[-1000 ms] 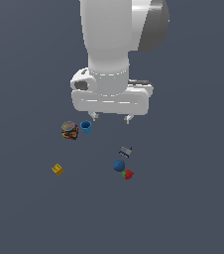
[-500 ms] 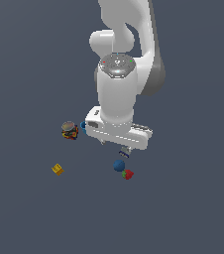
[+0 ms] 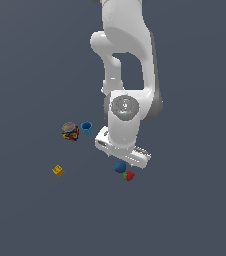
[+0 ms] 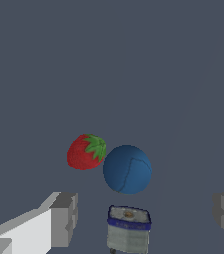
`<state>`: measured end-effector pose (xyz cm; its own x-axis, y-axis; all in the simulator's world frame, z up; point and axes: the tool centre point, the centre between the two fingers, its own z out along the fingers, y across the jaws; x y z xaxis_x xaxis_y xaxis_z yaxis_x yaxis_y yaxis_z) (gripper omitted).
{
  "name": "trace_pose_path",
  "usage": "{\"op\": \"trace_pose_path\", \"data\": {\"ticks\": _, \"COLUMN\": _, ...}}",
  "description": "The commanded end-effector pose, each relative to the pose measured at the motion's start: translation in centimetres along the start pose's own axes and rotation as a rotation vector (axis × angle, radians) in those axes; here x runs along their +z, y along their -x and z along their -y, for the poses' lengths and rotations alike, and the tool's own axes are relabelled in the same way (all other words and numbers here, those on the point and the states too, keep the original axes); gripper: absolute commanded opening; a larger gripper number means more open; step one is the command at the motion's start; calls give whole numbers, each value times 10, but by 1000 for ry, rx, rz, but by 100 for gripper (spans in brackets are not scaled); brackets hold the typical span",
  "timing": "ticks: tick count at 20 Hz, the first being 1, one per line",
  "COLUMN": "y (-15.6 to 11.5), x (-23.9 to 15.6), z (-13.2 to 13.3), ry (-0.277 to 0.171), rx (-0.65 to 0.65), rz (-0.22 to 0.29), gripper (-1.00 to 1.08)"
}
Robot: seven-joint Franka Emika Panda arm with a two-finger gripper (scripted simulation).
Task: Pick up a designated object from a clutter of objects.
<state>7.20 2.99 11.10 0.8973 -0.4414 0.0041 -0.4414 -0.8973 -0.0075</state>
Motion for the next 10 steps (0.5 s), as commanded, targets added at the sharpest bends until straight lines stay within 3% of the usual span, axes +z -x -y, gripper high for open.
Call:
{"op": "trace_pose_path", "data": {"ticks": 1, "y": 1, "x": 14, "z": 2, "ry": 3, "rx": 23, "rz": 1, "gripper": 100}}
{"op": "trace_pose_path", "data": {"ticks": 10, "y": 3, "x": 29, "z": 3, "ry": 8, "rx": 44, "rz": 5, "gripper": 100}}
